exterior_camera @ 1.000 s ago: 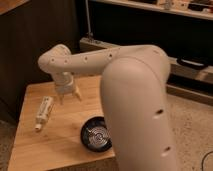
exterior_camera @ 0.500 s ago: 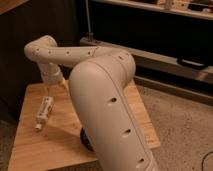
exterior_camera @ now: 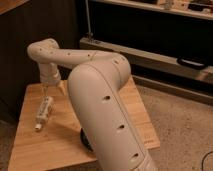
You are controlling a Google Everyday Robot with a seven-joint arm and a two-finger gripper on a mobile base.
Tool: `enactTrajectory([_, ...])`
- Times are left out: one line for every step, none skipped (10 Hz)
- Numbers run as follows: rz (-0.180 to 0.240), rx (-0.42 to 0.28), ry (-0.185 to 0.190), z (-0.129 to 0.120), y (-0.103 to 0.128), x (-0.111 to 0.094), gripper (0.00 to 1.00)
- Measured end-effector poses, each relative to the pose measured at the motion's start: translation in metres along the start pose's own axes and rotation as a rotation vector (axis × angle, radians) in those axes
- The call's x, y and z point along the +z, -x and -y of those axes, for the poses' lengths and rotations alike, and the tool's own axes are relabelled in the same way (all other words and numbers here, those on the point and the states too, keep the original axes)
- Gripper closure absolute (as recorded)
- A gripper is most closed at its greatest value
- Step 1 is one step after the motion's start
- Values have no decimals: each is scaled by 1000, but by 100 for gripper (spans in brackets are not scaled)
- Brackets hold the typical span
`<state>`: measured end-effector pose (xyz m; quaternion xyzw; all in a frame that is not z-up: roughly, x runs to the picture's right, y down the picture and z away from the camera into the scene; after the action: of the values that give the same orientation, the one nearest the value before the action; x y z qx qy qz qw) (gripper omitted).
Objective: Place the bottle in the ceramic bowl
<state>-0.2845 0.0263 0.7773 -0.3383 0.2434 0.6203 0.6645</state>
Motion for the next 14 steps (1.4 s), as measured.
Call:
enactTrajectory([-3,18,2,-3,0,1,35])
enactTrajectory([-4,33,2,-6,1,2,35])
enactTrajectory([-7,43,2,-10,2,3,35])
enactTrajectory([-11,52,2,-14,3,5,35])
enactTrajectory([-15,65,5,-18,5,6,35])
enactTrajectory([-20,71,5,-21,6,10,35])
enactTrajectory([-21,70,9,-24,6,12,35])
enactTrajectory([-17,62,25,-28,9,17,35])
enactTrajectory([-13,50,37,-29,12,22,35])
enactTrajectory([-13,41,40,-32,14,27,35])
enactTrajectory([-13,28,42,-37,15,33,35])
enactTrajectory([-15,14,42,-44,17,39,35])
enactTrajectory([-15,5,42,-50,19,44,35])
enactTrajectory([-18,0,36,-53,21,48,35])
